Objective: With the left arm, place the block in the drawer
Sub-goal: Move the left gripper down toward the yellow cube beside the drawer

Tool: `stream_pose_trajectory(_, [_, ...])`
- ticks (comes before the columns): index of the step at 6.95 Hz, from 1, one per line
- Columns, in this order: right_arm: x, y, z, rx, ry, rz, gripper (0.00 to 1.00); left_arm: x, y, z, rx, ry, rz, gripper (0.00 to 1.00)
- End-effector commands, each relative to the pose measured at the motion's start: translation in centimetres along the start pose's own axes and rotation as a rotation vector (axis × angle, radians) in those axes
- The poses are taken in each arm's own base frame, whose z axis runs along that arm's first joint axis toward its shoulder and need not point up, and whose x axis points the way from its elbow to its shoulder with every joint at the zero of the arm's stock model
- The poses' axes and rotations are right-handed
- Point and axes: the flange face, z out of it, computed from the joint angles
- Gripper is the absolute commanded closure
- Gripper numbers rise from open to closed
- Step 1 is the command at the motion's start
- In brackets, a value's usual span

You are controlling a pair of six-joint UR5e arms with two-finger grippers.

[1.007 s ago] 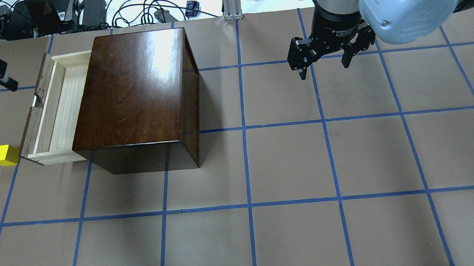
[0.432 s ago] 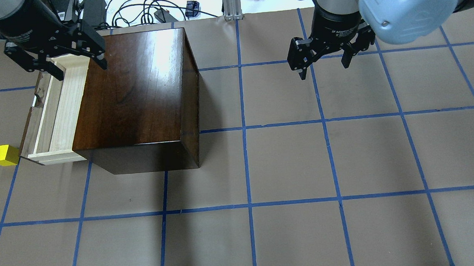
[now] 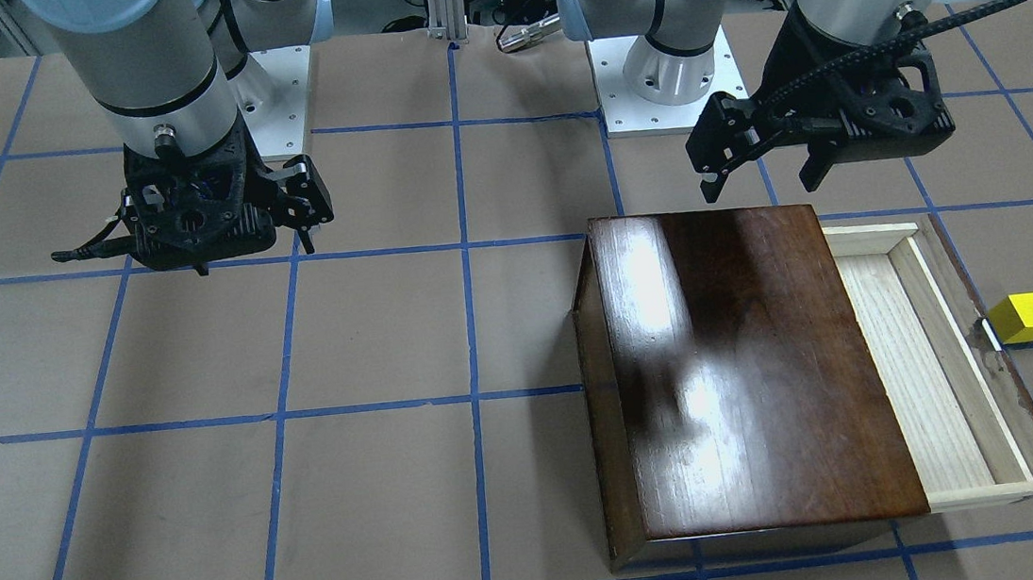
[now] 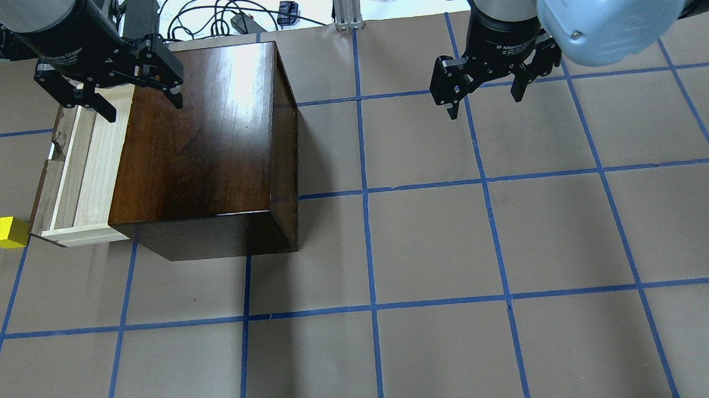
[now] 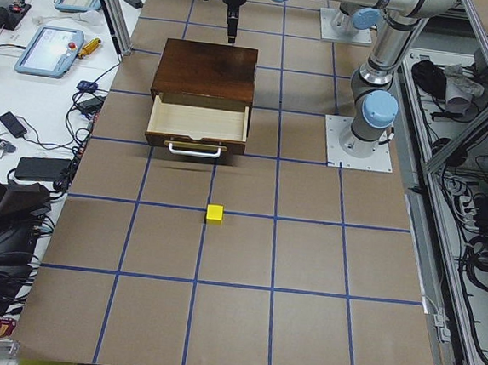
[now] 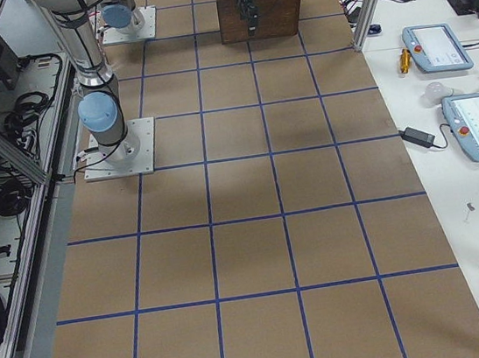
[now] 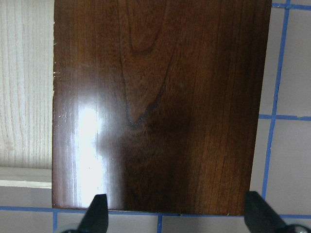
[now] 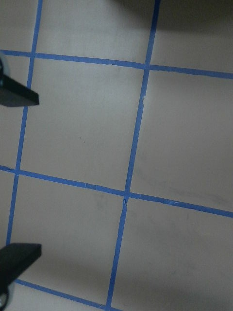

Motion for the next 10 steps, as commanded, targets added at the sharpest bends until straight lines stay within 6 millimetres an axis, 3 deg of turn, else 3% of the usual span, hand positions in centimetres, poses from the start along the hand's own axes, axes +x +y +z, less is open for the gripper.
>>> stream_pose_trajectory(1, [0.0,0.0,0.0,0.0,0.0,0.0,0.0,-0.4,0.1,-0.7,0.019,-0.003,0.001,0.0])
stream_pose_trajectory(2, [0.0,0.0,0.0,0.0,0.0,-0.002,0.0,-2.8,0.0,-0.9,0.022,-0.062,0.032,0.0])
stream_pose_trajectory(7, [0.0,0.0,0.0,0.0,0.0,0.0,0.0,-20.2,-0.2,-1.0,-0.02,-0.074,0.217,0.0])
stream_pose_trajectory(9, [0.0,0.0,0.0,0.0,0.0,-0.002,0.0,-29.6,0.6,0.2,-0.047,-0.044,0.32,0.0])
stream_pose_trajectory(10, [0.0,0.0,0.0,0.0,0.0,-0.002,0.0,-32.5,0.8,1.1,-0.059,-0.031,0.414,0.0])
